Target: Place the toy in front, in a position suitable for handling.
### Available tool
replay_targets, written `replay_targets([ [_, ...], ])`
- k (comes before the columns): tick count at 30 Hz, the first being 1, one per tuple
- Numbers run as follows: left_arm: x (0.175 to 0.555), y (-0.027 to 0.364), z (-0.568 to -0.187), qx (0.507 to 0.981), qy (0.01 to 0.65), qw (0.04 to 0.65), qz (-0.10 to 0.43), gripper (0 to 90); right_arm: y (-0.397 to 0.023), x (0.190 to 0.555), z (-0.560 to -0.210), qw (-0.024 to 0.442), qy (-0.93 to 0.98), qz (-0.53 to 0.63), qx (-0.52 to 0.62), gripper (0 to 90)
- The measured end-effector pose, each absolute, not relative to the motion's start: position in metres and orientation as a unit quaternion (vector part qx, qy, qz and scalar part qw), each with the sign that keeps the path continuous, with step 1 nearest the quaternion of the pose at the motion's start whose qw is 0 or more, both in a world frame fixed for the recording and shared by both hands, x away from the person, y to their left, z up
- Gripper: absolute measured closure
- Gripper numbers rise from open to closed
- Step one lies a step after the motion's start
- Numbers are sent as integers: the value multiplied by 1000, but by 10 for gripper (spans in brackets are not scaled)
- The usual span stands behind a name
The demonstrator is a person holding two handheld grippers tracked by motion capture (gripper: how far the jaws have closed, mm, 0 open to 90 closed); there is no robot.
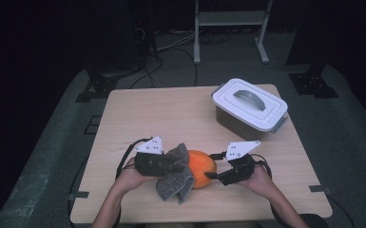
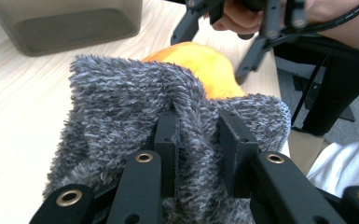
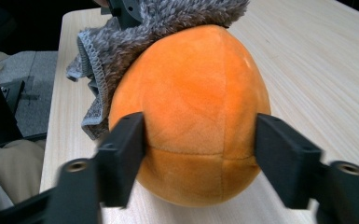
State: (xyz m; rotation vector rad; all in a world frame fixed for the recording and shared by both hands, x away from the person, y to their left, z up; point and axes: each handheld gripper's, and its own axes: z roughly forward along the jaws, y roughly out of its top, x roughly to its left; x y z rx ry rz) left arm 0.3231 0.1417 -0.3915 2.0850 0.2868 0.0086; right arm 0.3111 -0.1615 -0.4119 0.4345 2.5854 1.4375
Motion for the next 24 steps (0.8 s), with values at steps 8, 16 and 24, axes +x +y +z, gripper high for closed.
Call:
replay_targets([
  [8, 315, 135, -379, 862, 89, 498, 15, 713, -157, 307, -401, 91, 842, 508, 156, 543],
  [16, 324, 149, -388, 861, 121, 494, 19, 718, -159, 313, -409, 82, 851, 493, 161, 351],
  [24, 316, 140, -375, 852, 98, 515, 13, 718, -154, 307, -405, 109, 851, 494, 144, 539],
])
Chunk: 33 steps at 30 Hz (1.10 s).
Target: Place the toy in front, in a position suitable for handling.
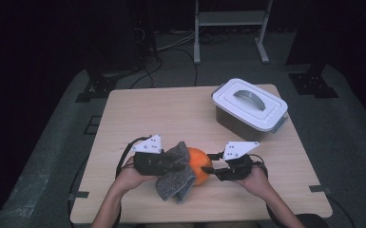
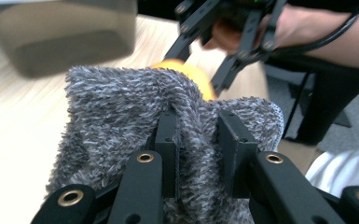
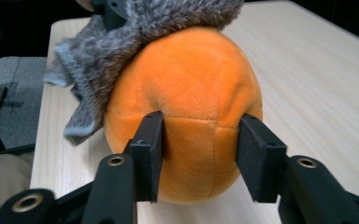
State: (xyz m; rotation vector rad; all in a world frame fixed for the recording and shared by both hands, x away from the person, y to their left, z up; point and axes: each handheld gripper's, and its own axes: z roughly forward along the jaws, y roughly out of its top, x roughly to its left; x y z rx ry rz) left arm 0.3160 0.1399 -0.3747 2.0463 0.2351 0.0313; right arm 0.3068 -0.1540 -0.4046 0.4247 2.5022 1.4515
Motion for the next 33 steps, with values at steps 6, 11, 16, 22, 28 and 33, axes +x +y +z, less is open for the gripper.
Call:
replay_targets([
  [6, 315, 134, -384, 863, 91, 497, -8, 719, -153, 308, -407, 91, 847, 501, 151, 448],
  [11, 312, 130, -376, 860, 80, 504, 1, 718, -151, 305, -408, 103, 850, 497, 140, 516],
  [16, 311, 126, -378, 867, 78, 493, -1, 717, -148, 303, -408, 108, 856, 490, 128, 506],
  [22, 310, 125, -377, 869, 78, 489, -12, 711, -148, 305, -409, 96, 856, 488, 140, 488],
  [28, 311, 131, -369, 864, 90, 496, 12, 711, -146, 301, -411, 92, 861, 488, 113, 535],
  [33, 313, 125, -381, 867, 95, 488, -26, 712, -148, 303, -410, 118, 866, 472, 115, 555],
])
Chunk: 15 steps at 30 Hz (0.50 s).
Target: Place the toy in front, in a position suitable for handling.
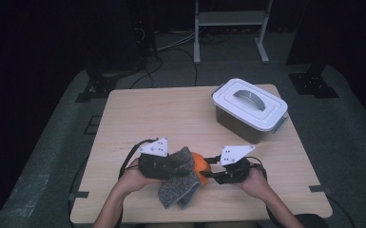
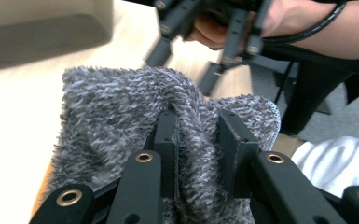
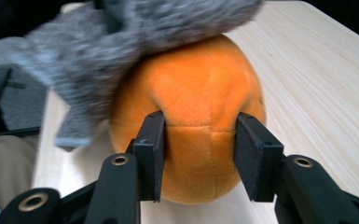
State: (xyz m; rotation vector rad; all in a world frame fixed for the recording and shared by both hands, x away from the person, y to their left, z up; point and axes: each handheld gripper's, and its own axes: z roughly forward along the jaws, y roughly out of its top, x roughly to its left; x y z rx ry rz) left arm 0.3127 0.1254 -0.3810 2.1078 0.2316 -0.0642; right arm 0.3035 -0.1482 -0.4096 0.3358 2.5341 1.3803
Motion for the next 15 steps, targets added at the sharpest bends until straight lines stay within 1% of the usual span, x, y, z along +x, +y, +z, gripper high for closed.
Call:
replay_targets([
  [2, 313, 123, -383, 867, 97, 488, -32, 712, -151, 306, -410, 120, 864, 468, 144, 515],
  [4, 314, 122, -384, 867, 94, 487, -41, 712, -152, 307, -410, 104, 863, 469, 155, 456],
  [5, 314, 122, -384, 867, 94, 487, -41, 712, -152, 307, -410, 104, 863, 469, 155, 456],
  [7, 313, 121, -384, 867, 94, 488, -41, 712, -152, 308, -411, 85, 863, 473, 158, 421],
  [8, 313, 121, -381, 866, 93, 491, -32, 712, -152, 308, -413, 86, 861, 477, 157, 442],
  [9, 313, 121, -381, 866, 93, 491, -32, 712, -152, 308, -413, 86, 861, 477, 157, 442],
  [10, 313, 123, -376, 863, 94, 496, -22, 713, -151, 306, -414, 87, 862, 477, 145, 508],
  [11, 313, 123, -376, 863, 94, 496, -22, 712, -151, 305, -414, 87, 865, 474, 136, 527],
  [12, 312, 125, -372, 862, 96, 498, -7, 712, -149, 304, -415, 88, 867, 474, 128, 537],
  [15, 312, 130, -371, 858, 99, 503, -1, 712, -149, 302, -415, 91, 871, 470, 112, 548],
])
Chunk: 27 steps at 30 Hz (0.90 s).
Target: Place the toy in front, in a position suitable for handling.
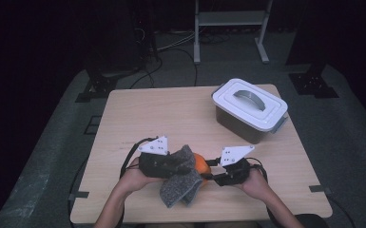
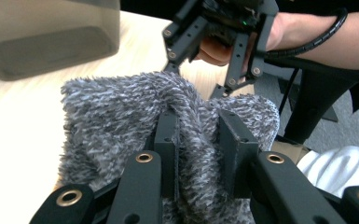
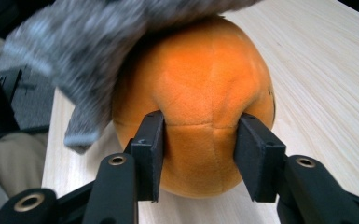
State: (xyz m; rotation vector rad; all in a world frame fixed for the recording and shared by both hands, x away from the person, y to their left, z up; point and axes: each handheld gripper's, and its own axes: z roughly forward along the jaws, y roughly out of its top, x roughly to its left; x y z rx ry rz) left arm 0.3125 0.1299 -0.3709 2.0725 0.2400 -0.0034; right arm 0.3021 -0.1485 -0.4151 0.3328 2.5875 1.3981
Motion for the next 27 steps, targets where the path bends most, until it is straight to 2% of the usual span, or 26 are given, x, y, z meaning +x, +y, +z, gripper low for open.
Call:
replay_targets([
  [3, 315, 135, -373, 863, 108, 493, 16, 712, -151, 303, -415, 95, 874, 465, 106, 557],
  [7, 318, 136, -382, 864, 122, 488, 13, 714, -161, 312, -416, 100, 871, 461, 137, 549],
  [10, 319, 133, -386, 867, 118, 484, 5, 714, -166, 315, -414, 83, 866, 467, 158, 457],
  [11, 319, 133, -386, 867, 118, 484, 5, 715, -166, 315, -414, 83, 866, 467, 158, 457],
  [12, 318, 131, -386, 867, 114, 485, 0, 714, -167, 315, -414, 56, 867, 469, 162, 398],
  [14, 317, 130, -386, 868, 112, 484, -2, 713, -166, 315, -416, 43, 864, 473, 167, 378],
  [16, 315, 127, -385, 872, 106, 478, 1, 713, -162, 313, -417, 53, 865, 470, 167, 400],
  [18, 314, 127, -381, 872, 105, 478, 6, 712, -160, 311, -418, 64, 865, 472, 161, 472],
  [21, 312, 127, -375, 869, 99, 485, 16, 712, -156, 306, -419, 76, 866, 473, 142, 529],
  [27, 314, 127, -377, 870, 100, 483, 12, 712, -150, 299, -419, 93, 875, 463, 103, 568],
])
